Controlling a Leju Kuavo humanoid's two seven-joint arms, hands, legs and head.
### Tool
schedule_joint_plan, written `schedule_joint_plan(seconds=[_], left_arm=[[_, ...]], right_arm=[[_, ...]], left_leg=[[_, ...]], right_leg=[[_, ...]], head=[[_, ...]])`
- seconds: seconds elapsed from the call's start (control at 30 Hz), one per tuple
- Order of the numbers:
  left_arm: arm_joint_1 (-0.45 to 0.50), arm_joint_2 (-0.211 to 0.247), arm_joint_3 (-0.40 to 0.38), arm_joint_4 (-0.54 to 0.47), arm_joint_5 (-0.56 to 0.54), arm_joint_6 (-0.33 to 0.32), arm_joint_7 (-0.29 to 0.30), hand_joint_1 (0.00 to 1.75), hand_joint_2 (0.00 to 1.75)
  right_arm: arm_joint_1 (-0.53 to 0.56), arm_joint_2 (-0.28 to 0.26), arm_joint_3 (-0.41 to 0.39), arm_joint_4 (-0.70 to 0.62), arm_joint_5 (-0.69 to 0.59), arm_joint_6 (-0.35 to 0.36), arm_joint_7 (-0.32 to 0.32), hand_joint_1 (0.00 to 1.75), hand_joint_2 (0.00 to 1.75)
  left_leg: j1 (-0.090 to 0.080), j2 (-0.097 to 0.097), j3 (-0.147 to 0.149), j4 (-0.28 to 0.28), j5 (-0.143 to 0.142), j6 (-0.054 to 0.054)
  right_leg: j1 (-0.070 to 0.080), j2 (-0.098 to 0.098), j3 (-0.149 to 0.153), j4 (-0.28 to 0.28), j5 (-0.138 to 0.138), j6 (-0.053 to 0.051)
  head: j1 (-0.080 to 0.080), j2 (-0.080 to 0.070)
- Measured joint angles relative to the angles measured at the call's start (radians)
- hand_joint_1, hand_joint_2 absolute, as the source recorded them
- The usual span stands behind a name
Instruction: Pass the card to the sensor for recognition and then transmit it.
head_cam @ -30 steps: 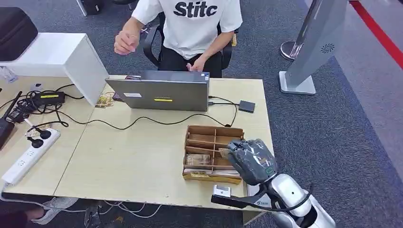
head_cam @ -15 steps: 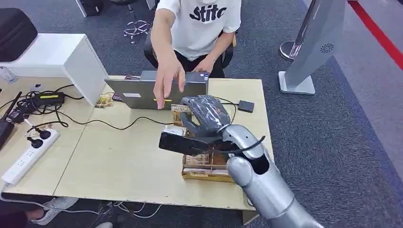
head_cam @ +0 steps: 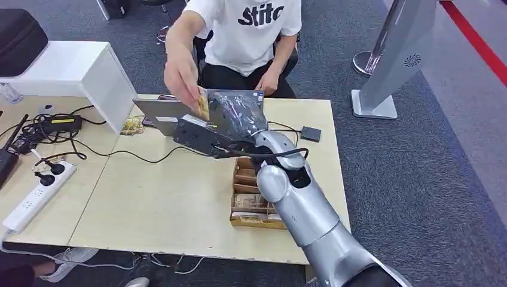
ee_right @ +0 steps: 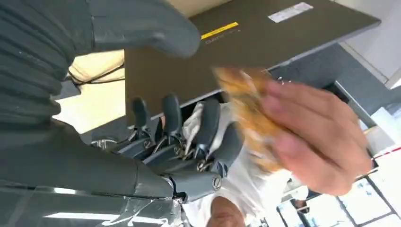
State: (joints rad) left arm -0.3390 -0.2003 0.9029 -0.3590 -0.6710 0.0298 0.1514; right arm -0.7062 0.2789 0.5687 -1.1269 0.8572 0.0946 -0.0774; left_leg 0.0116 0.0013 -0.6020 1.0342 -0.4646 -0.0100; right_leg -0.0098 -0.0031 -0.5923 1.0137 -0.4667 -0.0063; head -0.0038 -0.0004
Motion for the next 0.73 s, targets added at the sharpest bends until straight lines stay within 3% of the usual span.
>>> schedule_joint_plan(seconds=[0.13, 0.2, 0.3, 0.53, 0.63, 0.73], left_arm=[[0.0, 0.0, -0.006, 0.0, -0.003, -0.001, 0.001, 0.0, 1.75], [0.001, -0.001, -0.007, 0.002, -0.007, -0.002, 0.001, 0.0, 1.75], [0.001, -0.002, -0.008, 0.002, -0.013, -0.002, 0.002, 0.0, 1.75], [0.004, -0.001, -0.008, 0.002, -0.011, -0.002, 0.002, 0.0, 1.75], [0.004, 0.0, -0.008, 0.002, -0.011, -0.004, 0.002, 0.0, 1.75], [0.004, 0.0, -0.008, 0.002, -0.009, -0.007, 0.004, 0.0, 1.75]], right_arm=[[0.031, 0.01, -0.094, -0.031, -0.096, -0.044, -0.003, 0.0, 1.75], [0.058, 0.013, -0.192, -0.069, -0.195, -0.064, -0.003, 0.0, 1.75], [0.083, 0.006, -0.355, -0.112, -0.244, -0.084, -0.011, 0.0, 1.75], [0.127, -0.087, -0.744, -0.083, -0.26, -0.121, -0.147, 0.0, 1.75], [0.146, -0.114, -0.854, -0.054, -0.264, -0.131, -0.178, 0.0, 1.75], [0.164, -0.187, -0.976, 0.066, -0.326, -0.164, -0.223, 0.0, 1.75]], left_leg=[[0.0, 0.0, 0.0, 0.0, 0.0, 0.0], [0.0, -0.002, -0.001, 0.0, 0.0, 0.0], [0.0, -0.002, -0.001, 0.001, 0.0, 0.0], [0.0, -0.003, -0.002, 0.003, -0.001, 0.001], [0.0, -0.001, -0.001, 0.003, -0.001, 0.002], [0.0, -0.005, 0.001, 0.003, -0.002, 0.003]], right_leg=[[0.0, -0.001, -0.001, -0.001, 0.0, 0.0], [0.0, -0.003, 0.0, -0.001, 0.0, 0.0], [0.0, -0.002, 0.0, -0.001, 0.0, 0.001], [0.0, -0.004, 0.001, -0.002, 0.002, 0.003], [0.0, -0.001, 0.0, -0.002, 0.002, 0.003], [0.0, -0.005, 0.002, -0.003, 0.0, 0.005]], head=[[0.0, 0.0], [0.0, 0.0], [0.0, 0.0], [0.0, 0.0], [0.0, 0.0], [0.0, 0.0]])
